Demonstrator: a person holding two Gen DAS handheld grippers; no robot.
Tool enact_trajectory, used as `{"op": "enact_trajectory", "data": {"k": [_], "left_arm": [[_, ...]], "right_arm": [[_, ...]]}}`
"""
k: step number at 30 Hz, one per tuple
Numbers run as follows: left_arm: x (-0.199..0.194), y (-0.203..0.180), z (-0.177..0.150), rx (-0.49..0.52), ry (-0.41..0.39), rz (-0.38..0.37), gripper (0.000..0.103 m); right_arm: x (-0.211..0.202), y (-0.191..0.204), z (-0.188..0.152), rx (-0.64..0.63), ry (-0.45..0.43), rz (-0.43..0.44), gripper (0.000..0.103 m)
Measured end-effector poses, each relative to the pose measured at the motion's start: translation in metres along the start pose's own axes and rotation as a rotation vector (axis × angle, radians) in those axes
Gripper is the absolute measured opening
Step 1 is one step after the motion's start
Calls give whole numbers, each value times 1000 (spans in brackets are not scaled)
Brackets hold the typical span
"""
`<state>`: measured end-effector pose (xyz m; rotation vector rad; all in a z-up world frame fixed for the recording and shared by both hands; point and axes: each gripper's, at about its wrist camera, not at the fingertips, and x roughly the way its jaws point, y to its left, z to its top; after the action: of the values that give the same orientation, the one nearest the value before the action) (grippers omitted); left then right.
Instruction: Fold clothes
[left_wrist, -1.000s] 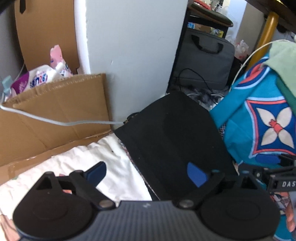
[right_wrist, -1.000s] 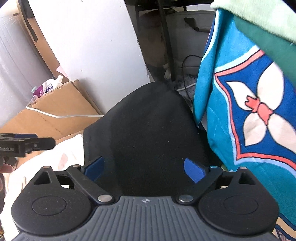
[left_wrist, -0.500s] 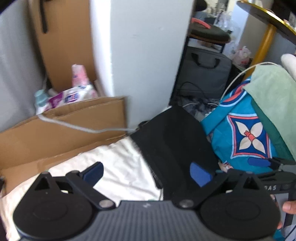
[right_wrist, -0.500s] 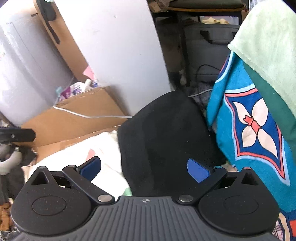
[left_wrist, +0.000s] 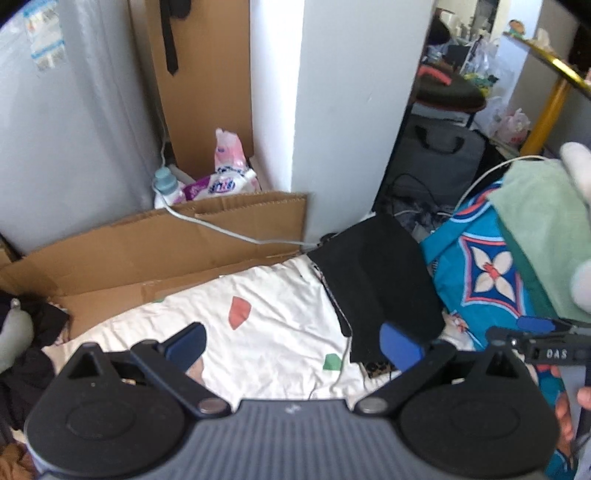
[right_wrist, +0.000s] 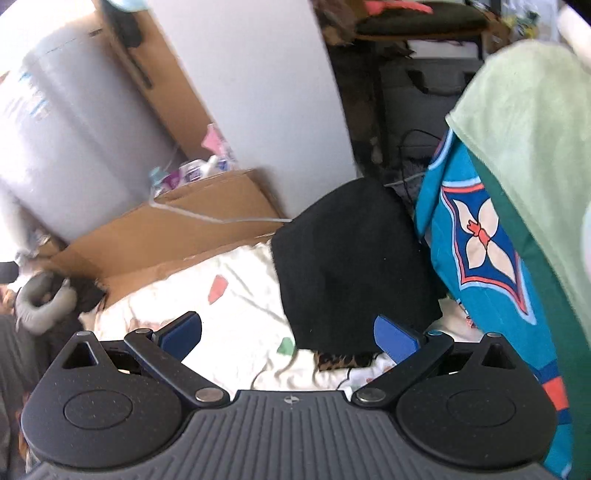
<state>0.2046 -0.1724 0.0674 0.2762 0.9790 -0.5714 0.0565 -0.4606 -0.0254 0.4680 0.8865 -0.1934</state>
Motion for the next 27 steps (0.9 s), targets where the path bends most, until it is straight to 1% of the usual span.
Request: {"op": "enact_trajectory", "data": {"k": [3,5,7,9,10,13,15,19,21,23,24,27], "left_arm": [[-45,3,-13,34,-5,19,102],[-71,6,-22,27,-24,26,102],[-91,12,-32,-11,-37,-3,102],[-106,16,-43,-10,-52,-20,102],[-112,17,-48,-1,-57,-16,102],[-132,22,-66,21,-79,30,102],[-149,30,-75,12,-94,37,102],[-182,54,-89,-32,-122,65,102],[-197,66,-97,-54,-130,78,102],[-211,79,-109,-89,-141,86,102],[-217,84,-115,-105,-150,94,102],[-237,90,-137,-133,-216,154,102]], "right_arm": [[-29,8,-2,-20,-18,-7,103],[-44,15,-2,-30,-31,-6,103],[-60,22,-2,-47,-44,-3,103],[-72,31,-4,-71,-47,-1,103],[-77,35,-4,-82,-46,-1,103],[-95,47,-5,-104,-55,-1,103],[-108,55,-5,-118,-57,2,103],[-132,74,-5,-137,-43,17,103],[-144,84,-6,-151,-33,9,103],[-156,96,-9,-186,-44,-8,103],[-162,101,-12,-205,-50,-2,103],[-178,110,-21,-218,-58,13,103]]}}
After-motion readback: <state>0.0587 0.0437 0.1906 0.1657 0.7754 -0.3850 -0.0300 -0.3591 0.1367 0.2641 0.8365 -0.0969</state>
